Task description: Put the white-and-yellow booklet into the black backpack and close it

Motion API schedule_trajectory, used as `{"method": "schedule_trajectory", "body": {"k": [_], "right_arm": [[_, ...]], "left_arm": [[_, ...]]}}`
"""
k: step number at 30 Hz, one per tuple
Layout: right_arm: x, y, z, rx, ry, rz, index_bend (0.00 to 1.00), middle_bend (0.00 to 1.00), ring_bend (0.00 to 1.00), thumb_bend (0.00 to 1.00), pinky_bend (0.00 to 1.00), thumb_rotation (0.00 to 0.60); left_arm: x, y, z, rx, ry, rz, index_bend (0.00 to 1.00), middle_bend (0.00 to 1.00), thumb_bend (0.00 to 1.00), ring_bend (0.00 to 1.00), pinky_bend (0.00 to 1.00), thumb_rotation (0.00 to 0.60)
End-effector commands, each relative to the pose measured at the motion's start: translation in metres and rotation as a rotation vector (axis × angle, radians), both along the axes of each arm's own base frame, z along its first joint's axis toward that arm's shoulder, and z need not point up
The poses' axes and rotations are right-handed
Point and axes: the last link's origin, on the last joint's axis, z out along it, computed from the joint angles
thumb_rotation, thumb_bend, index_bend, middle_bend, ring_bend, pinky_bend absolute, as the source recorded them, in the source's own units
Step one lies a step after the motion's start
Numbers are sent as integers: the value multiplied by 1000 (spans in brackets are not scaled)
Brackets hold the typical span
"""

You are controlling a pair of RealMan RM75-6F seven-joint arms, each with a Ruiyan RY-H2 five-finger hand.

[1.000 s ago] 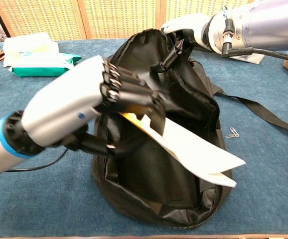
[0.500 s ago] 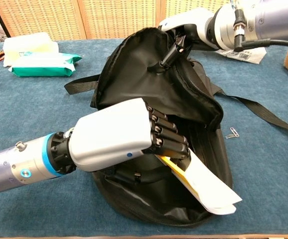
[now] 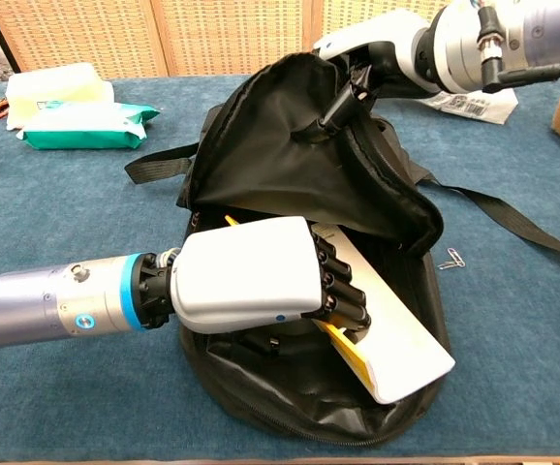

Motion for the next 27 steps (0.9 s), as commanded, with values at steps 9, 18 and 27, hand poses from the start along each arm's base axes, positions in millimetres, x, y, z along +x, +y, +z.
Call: {"method": "schedule_trajectory", "body": {"k": [9, 18, 27], "right_arm": [[-1, 2, 7, 10, -9, 7, 562, 606, 548, 663, 852, 600], [-2, 6, 12, 17, -8, 17, 563, 607, 549, 665, 852, 600], [-5, 4, 13, 8, -8, 12, 563, 607, 549, 665, 852, 600]], "left_arm": [[-2, 24, -1, 99, 107, -7, 840, 706, 506, 535, 647, 600], [-4, 44, 2, 173, 153, 37, 840, 704, 505, 533, 647, 600], [-11, 53, 8, 207, 172, 70, 769, 594, 477, 468, 647, 600]]}}
